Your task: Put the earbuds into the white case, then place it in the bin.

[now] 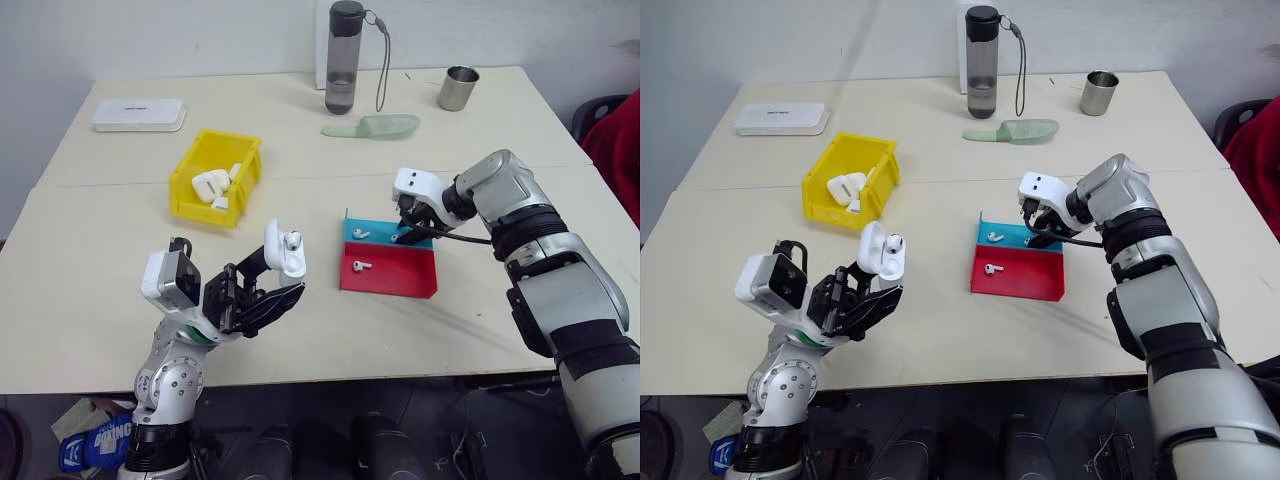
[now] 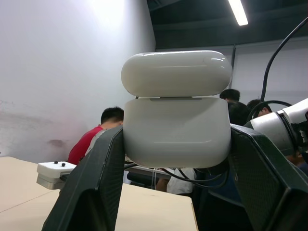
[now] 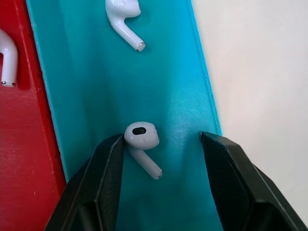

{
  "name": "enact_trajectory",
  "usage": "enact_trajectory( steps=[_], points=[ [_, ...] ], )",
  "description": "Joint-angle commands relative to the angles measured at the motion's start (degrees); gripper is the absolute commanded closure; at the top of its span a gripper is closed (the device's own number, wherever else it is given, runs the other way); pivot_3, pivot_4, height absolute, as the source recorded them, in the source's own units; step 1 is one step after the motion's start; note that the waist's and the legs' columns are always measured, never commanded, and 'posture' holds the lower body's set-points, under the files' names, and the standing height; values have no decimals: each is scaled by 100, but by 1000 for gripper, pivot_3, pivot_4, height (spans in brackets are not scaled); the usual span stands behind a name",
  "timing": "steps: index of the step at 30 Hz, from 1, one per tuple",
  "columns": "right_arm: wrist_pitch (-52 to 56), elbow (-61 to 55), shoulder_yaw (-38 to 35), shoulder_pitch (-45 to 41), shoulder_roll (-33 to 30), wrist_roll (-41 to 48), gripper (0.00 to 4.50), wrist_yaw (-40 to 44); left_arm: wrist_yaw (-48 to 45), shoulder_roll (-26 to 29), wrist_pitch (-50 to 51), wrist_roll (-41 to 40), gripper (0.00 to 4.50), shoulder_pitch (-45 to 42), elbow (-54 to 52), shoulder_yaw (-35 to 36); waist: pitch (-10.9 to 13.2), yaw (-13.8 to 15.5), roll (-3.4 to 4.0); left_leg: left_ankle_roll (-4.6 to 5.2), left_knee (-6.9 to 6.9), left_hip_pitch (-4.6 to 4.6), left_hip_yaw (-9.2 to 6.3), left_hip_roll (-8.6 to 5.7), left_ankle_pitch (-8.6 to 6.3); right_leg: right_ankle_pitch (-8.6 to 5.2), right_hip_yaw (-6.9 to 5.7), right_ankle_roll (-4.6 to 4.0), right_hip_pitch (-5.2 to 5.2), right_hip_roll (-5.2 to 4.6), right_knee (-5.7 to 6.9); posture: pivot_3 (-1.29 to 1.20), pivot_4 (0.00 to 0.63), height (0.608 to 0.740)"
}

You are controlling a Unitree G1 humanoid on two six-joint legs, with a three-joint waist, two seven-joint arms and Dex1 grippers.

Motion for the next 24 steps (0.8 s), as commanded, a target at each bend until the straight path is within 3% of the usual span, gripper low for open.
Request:
enact_trajectory(
  steps=[1, 4, 5, 7, 11, 24],
  points=[
    [54, -124, -36, 78, 28, 15, 1990, 75, -34, 8, -56, -34, 1742, -10, -65, 31, 0, 0, 0, 0, 0, 0, 0, 0, 0, 0, 0, 0, 0, 0, 0, 0, 150, 740],
    [50, -148, -24, 101, 52, 11, 1990, 113, -32, 7, -59, -26, 1742, -7, -70, 26, 0, 0, 0, 0, 0, 0, 0, 0, 0, 0, 0, 0, 0, 0, 0, 0, 150, 740],
    [49, -152, -25, 105, 55, 12, 2176, 116, -29, 7, -59, -25, 1742, -6, -72, 25, 0, -1, 0, 0, 0, 0, 0, 0, 0, 0, 0, 0, 0, 0, 0, 0, 150, 740],
    [49, -162, -27, 114, 59, 15, 2597, 124, -26, 5, -62, -19, 1742, 0, -77, 22, 0, -3, 0, 0, 0, 0, 0, 0, 0, 0, 0, 0, 0, 0, 0, 0, 150, 740],
    [42, -215, -31, 160, 64, 27, 3939, 167, -17, -14, -72, 0, 1742, 39, -104, 6, 0, -4, 0, 0, 1, 2, 0, 0, 0, 0, 0, 0, 1, 0, 2, 0, 150, 740],
    [109, -559, -262, 268, -23, 295, 4061, 288, -10, -6, -51, -22, 1742, 22, -97, 12, -1, -2, 1, 0, 3, 2, 1, 0, 0, 0, 0, 0, 2, 0, 5, 0, 150, 740]
  ],
)
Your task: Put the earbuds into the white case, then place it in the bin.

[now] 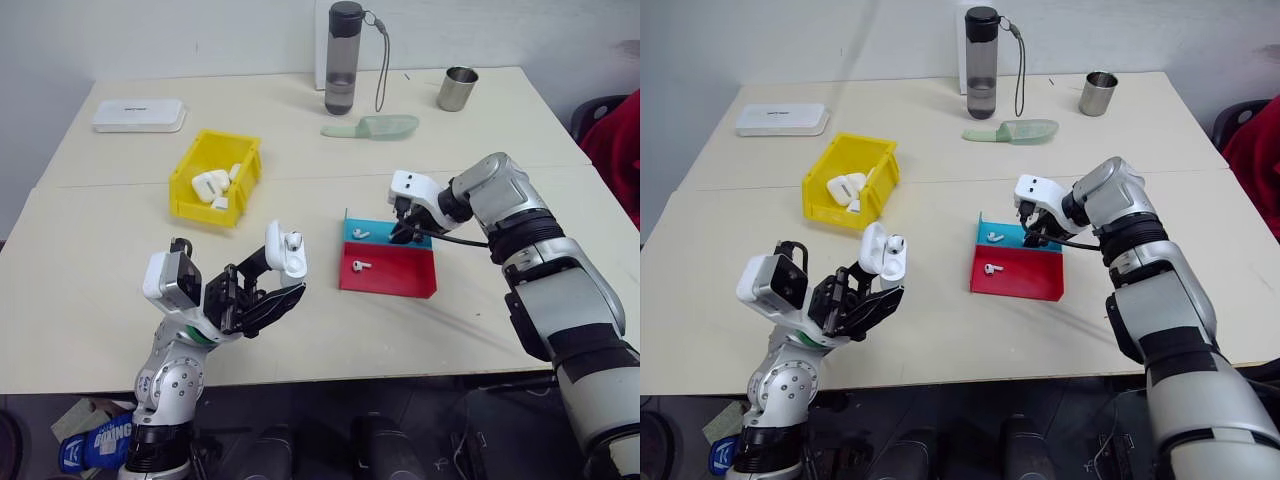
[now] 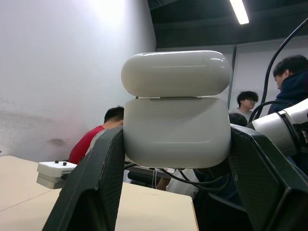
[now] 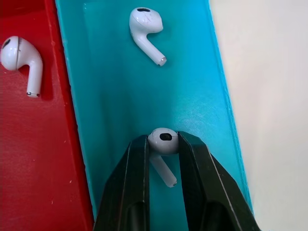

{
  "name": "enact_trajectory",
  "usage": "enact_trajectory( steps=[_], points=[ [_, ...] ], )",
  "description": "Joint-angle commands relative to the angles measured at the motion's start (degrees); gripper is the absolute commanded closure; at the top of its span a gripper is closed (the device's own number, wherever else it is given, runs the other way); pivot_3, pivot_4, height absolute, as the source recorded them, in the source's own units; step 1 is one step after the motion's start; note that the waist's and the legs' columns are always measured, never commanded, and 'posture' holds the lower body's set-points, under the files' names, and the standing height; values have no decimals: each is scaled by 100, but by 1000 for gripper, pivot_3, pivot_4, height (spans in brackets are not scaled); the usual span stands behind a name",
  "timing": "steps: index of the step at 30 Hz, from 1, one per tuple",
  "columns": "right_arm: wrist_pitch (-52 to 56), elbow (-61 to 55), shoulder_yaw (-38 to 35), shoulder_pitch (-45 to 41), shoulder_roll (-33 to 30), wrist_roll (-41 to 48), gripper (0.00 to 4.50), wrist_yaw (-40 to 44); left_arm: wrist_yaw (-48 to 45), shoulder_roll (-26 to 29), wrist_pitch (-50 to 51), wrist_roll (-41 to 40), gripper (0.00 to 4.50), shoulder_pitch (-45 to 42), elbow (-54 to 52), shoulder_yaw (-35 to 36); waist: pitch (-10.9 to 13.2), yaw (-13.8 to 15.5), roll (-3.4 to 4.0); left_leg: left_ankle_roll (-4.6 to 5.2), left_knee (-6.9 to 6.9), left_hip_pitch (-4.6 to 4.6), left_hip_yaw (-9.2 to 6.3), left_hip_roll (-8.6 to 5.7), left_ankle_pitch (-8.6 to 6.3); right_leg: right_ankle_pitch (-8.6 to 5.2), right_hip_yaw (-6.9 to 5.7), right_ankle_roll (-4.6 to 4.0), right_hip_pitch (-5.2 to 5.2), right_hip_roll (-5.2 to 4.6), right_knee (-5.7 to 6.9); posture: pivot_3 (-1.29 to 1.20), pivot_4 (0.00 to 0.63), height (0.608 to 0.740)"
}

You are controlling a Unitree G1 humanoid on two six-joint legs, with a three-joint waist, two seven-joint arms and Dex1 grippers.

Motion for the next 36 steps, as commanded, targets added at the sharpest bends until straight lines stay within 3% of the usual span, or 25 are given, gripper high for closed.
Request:
enact_trajectory(
  steps=[1, 8, 12, 15, 20, 24, 29, 36],
  points=[
    [68, -232, -219, 78, -62, 195, 4061, 54, -30, 5, -37, -65, 1742, -9, -83, 25, 0, 0, 0, 0, 1, -1, 0, 0, 0, 0, 0, 0, -1, 0, 0, 0, 150, 740],
    [482, -1059, -1122, 138, -393, 1139, 4061, 381, -54, -17, 13, -114, 1742, -213, 41, 17, 0, 12, 0, 0, 1, -4, 1, -1, 0, 0, 1, 0, -3, 0, 0, 0, 150, 740],
    [861, -2082, -2096, 443, -605, 2305, 4061, 681, -63, -26, 68, -185, 1742, -366, 123, 58, 0, 13, 0, 0, 2, -6, 0, -2, 0, 0, -1, 0, -3, -1, 0, 0, 150, 740],
    [1378, -3453, -2991, 1119, -545, 3675, 4061, 989, -78, -23, 133, -262, 1742, -481, 198, 97, 0, 25, -1, -2, 1, -5, -8, 1, -1, 0, -9, 0, 1, 0, -2, 0, 150, 740],
    [3334, -5978, -4018, 2043, 331, 5972, 4061, -614, -27, -71, 247, -375, 1742, -693, 303, 131, 0, 4, -1, -1, 2, -6, -4, 0, -2, 0, -5, 0, 1, 0, 9, 0, 150, 740],
    [3765, -7394, -4156, 2677, 1259, 7151, 4061, -2064, 37, -179, 279, -378, 1742, -889, 395, 104, -2, 9, 2, -6, 2, 0, -7, 5, -2, 0, -8, 0, 0, 3, 17, 0, 150, 740],
    [3784, -8060, -3861, 3158, 1583, 7816, 4061, -2881, 68, -301, 281, -317, 1742, -1032, 433, 78, -2, 41, 2, -1, 6, -2, -19, -10, -3, 2, -9, 3, 8, -6, 13, 0, 150, 740],
    [3776, -8156, -3584, 3317, 1504, 8435, 4061, -3252, 75, -371, 253, -266, 1742, -1084, 451, 61, -2, 5, 2, 0, 0, 0, -19, -8, -3, 2, -9, 3, 7, -3, 13, 0, 150, 740]
  ],
)
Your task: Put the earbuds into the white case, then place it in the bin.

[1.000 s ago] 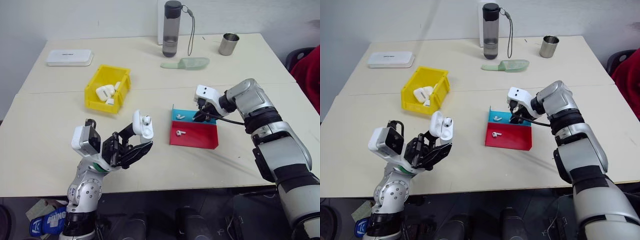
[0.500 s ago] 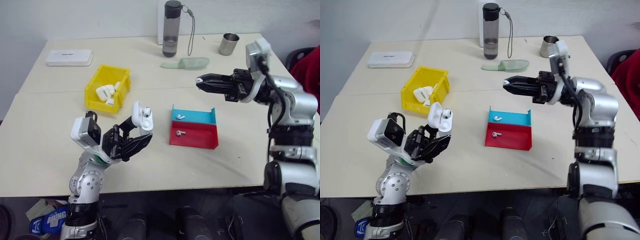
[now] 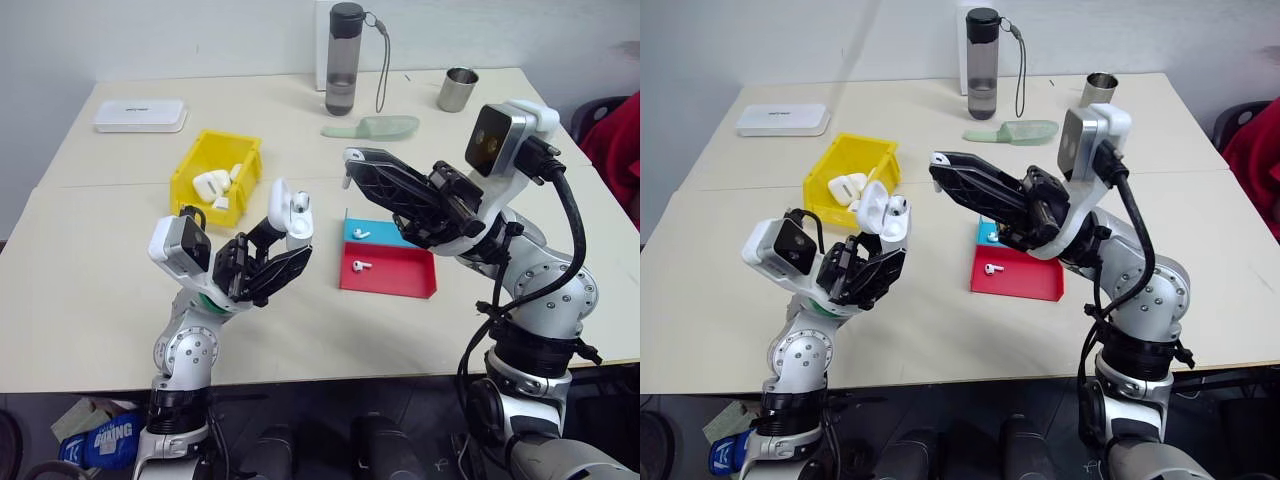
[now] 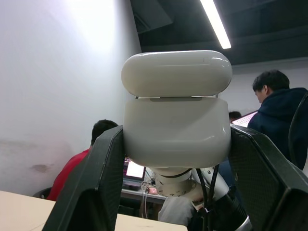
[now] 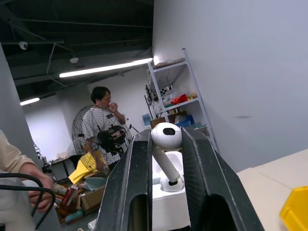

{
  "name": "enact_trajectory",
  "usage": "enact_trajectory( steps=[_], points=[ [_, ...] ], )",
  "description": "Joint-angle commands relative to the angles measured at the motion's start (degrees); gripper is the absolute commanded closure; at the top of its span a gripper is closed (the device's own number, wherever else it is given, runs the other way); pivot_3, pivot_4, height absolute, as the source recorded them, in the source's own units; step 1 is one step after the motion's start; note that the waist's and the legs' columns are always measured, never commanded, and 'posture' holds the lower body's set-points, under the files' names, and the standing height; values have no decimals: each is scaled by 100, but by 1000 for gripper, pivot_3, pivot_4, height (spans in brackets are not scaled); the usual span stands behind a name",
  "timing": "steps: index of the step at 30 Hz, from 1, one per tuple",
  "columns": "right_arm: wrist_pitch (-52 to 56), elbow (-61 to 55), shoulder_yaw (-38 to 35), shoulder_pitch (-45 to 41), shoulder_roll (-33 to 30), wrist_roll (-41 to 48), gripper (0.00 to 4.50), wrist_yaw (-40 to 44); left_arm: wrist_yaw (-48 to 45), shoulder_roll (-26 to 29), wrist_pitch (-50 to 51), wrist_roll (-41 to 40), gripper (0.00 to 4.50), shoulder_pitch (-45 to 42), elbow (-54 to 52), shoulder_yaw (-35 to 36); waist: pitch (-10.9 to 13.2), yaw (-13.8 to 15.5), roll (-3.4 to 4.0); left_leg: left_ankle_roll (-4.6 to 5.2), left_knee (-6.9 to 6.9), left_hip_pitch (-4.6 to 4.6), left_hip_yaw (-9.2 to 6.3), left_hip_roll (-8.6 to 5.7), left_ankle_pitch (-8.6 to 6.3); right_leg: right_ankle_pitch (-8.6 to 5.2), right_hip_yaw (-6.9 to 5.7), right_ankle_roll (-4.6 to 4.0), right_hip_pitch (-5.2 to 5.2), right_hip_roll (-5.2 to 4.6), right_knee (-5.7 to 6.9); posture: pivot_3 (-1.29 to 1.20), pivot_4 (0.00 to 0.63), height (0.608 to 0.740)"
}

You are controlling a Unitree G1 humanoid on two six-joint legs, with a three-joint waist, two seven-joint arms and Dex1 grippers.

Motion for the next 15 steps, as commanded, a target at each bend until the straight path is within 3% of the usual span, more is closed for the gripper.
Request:
enact_trajectory(
  steps=[1, 15],
  points=[
    [-35, -214, 151, 20, -84, 438, 4061, -112, 3, -38, -57, -7, 1742, -62, -23, 13, 0, -2, 0, 0, 0, 1, 0, 0, 0, 0, 0, 0, 0, 0, 1, 0, 150, 740],
    [-152, -271, 873, 180, -339, 593, 4061, -351, -26, -168, -313, 280, 1742, -108, 74, -72, 0, 4, 0, 0, 1, -1, -1, -1, 0, 0, 0, 0, 2, -1, -4, 0, 150, 740]
  ],
)
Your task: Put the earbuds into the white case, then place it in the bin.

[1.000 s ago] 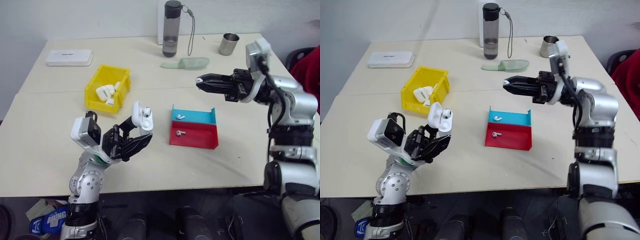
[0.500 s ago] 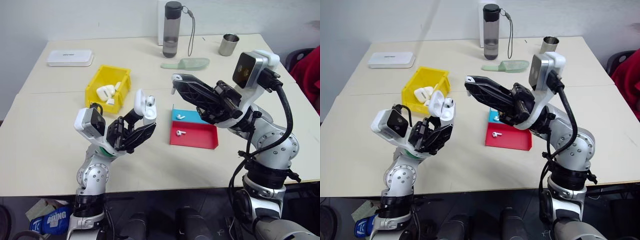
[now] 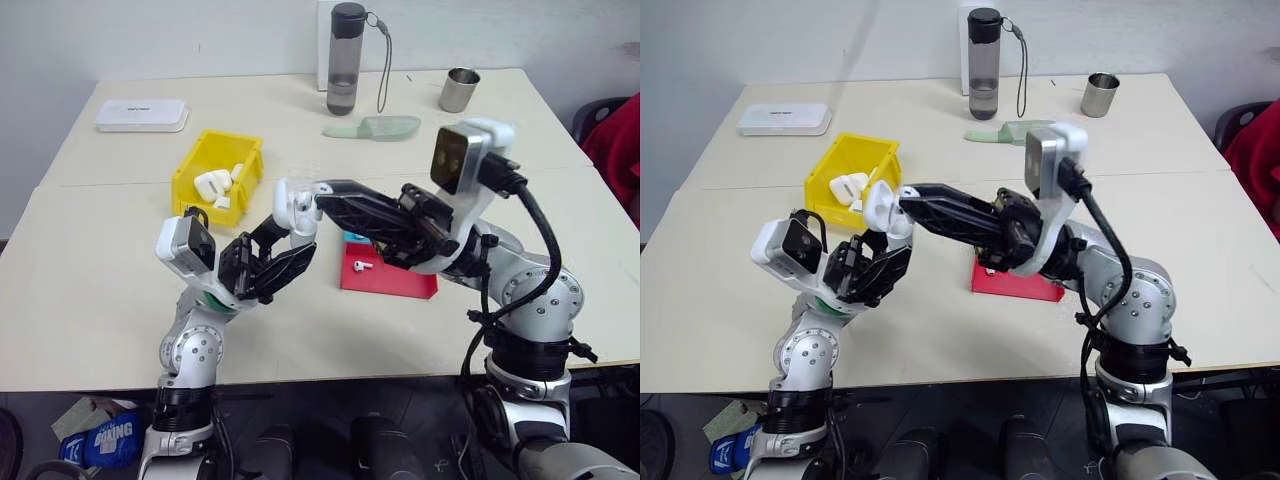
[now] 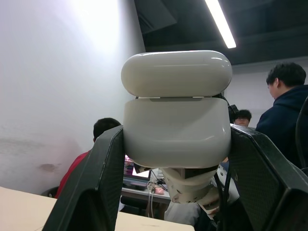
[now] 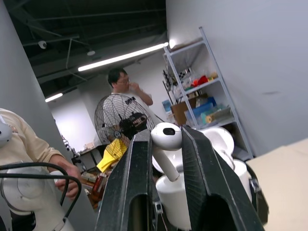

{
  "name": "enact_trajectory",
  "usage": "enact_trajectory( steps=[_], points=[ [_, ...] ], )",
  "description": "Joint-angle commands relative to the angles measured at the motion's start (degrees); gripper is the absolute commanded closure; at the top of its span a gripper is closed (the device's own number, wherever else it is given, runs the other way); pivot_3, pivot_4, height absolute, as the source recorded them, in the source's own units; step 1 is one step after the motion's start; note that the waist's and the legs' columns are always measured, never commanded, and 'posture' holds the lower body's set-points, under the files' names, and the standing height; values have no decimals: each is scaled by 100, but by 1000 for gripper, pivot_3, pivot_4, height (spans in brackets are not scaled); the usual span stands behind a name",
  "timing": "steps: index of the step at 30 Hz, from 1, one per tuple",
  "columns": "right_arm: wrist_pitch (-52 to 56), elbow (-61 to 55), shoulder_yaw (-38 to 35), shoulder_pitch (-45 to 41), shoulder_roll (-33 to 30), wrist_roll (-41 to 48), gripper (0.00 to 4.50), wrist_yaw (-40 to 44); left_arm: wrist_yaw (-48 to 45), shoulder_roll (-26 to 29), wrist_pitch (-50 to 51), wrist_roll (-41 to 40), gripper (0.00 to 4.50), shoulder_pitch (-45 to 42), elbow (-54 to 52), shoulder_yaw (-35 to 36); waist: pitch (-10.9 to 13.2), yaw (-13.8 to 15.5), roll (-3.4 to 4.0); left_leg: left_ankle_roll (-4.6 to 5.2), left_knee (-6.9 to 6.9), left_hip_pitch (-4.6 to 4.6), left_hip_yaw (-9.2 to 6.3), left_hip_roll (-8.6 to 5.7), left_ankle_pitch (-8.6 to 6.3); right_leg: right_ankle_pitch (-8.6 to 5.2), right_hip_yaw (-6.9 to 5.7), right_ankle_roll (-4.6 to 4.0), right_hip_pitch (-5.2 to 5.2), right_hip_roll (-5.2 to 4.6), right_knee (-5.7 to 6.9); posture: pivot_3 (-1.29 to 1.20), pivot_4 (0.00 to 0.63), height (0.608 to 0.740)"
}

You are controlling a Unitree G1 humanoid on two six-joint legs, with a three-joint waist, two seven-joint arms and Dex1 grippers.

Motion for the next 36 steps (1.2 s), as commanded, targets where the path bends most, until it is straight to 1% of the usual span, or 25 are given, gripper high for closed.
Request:
enact_trajectory(
  steps=[1, 17, 26, 36],
  points=[
    [-179, -243, 94, -3, -65, 13, 4061, 16, -30, -31, -121, 51, 1742, -62, -96, -37, 0, -1, 0, 0, 0, 0, 0, 0, 0, 0, 0, 0, 0, 0, 0, 0, 150, 740],
    [-208, -227, 479, 123, -311, -80, 4061, 15, 4, -134, -268, 184, 1742, -58, -90, -47, 0, 3, 0, 0, -1, 0, 0, 1, 0, 0, 0, 0, 0, 0, -3, 0, 150, 740],
    [135, -132, 501, 74, -363, 444, 4061, -347, -12, -206, -401, 273, 1742, -81, -39, -30, 0, 5, 0, 0, -1, -1, 0, 1, 0, 0, 0, 0, 1, 0, -4, 0, 150, 740],
    [-38, -146, 593, 87, -329, 288, 4061, -463, -59, -281, -529, 311, 1742, -122, 23, -58, 0, 8, 0, 0, -1, -1, 0, 1, 0, 0, 0, 0, 1, 0, -5, 0, 150, 740]
  ],
)
